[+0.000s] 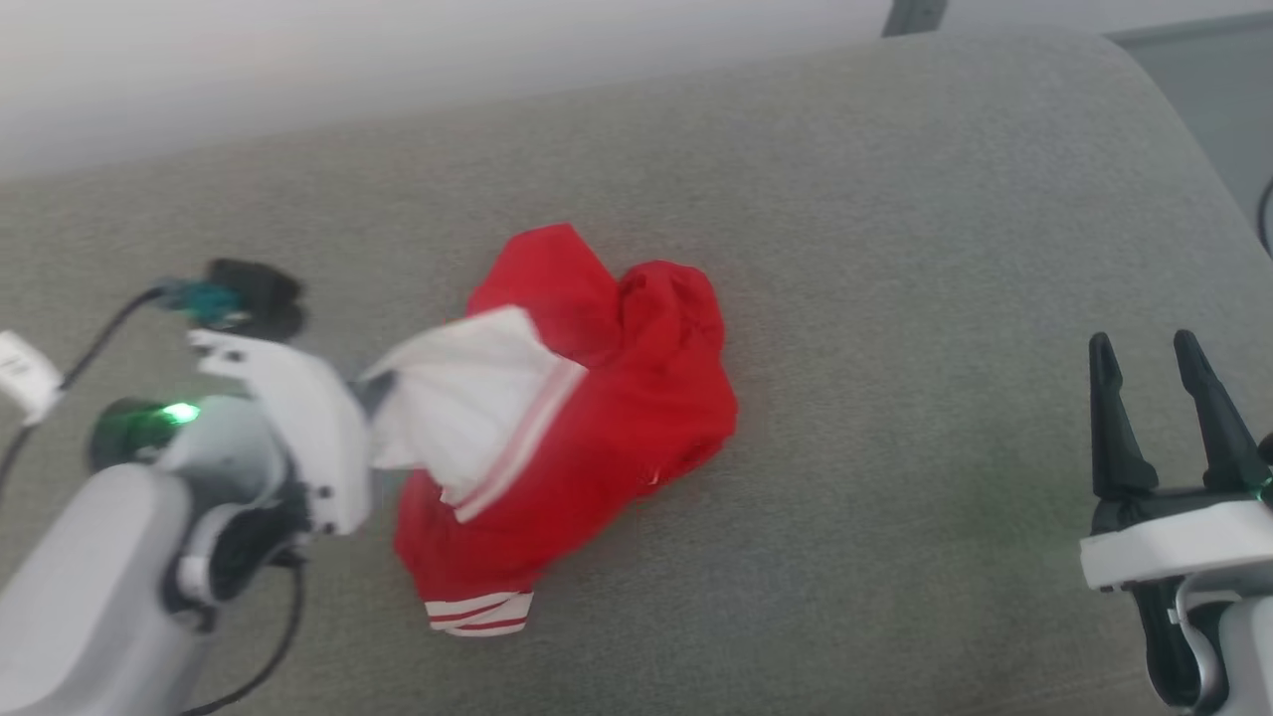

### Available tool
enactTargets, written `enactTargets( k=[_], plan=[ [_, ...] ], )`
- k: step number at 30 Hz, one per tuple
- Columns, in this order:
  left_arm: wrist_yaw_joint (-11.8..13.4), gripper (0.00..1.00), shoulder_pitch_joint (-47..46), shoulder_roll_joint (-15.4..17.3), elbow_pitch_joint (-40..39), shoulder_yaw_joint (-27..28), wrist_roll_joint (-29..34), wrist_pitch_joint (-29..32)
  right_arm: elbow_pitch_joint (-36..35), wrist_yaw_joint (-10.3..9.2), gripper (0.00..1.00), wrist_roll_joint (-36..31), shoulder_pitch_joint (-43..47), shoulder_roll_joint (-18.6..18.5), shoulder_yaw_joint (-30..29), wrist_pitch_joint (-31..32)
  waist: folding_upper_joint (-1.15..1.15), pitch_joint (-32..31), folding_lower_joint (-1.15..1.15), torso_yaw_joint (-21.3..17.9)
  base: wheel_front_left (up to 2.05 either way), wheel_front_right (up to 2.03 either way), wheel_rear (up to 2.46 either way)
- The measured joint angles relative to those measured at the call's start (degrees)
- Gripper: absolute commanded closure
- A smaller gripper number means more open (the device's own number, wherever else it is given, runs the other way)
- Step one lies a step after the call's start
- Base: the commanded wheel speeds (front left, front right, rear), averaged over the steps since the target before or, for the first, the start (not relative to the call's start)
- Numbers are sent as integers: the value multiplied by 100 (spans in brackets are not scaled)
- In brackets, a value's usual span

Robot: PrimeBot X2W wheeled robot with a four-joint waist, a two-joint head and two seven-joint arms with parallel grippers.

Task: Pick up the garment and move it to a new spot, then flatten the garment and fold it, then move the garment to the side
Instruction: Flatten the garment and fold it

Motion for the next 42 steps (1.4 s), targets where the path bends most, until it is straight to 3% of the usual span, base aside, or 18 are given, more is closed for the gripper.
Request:
enactTargets(
  k=[11, 23, 32, 33, 34, 35, 36, 42],
  plan=[
    [445, 100, 742, 422, 331, 765, -98, -592, 5, 0, 0, -67, 169, -93, -85, 0, 0, -140, 0, 436, 0, 0, 0],
    [658, 100, 1271, 374, 1814, 972, -129, -1074, 76, 0, 0, -33, 176, -237, -18, 0, 0, -206, 0, 689, 0, 0, 0],
    [414, 100, 1145, 70, 2730, 880, -210, -1250, 168, 0, 0, 38, 180, -376, 192, 0, 0, -276, 0, 739, 0, 0, 0],
    [344, 84, 1114, 47, 2788, 883, -223, -1310, 177, 0, 0, 63, 186, -394, 219, 0, 0, -296, 0, 750, 0, 0, 0],
    [288, 56, 1099, 22, 2832, 876, -241, -1392, 188, 0, 0, 65, 193, -416, 238, 0, 0, -320, 0, 766, 0, 0, 0],
    [235, 8, 1087, 5, 2862, 865, -241, -1482, 194, 0, 0, 65, 208, -436, 257, 0, 0, -346, 0, 786, 0, 0, 0],
    [201, 0, 1074, -20, 2891, 873, -243, -1550, 203, 0, 0, 65, 232, -453, 270, 0, 0, -376, 0, 810, 0, 0, 0],
    [-2, 0, 1024, 1, 2804, 728, -87, -1775, 226, 0, 0, 56, 383, -537, 367, 0, 0, -586, 0, 1038, 0, 0, 0]
  ],
)
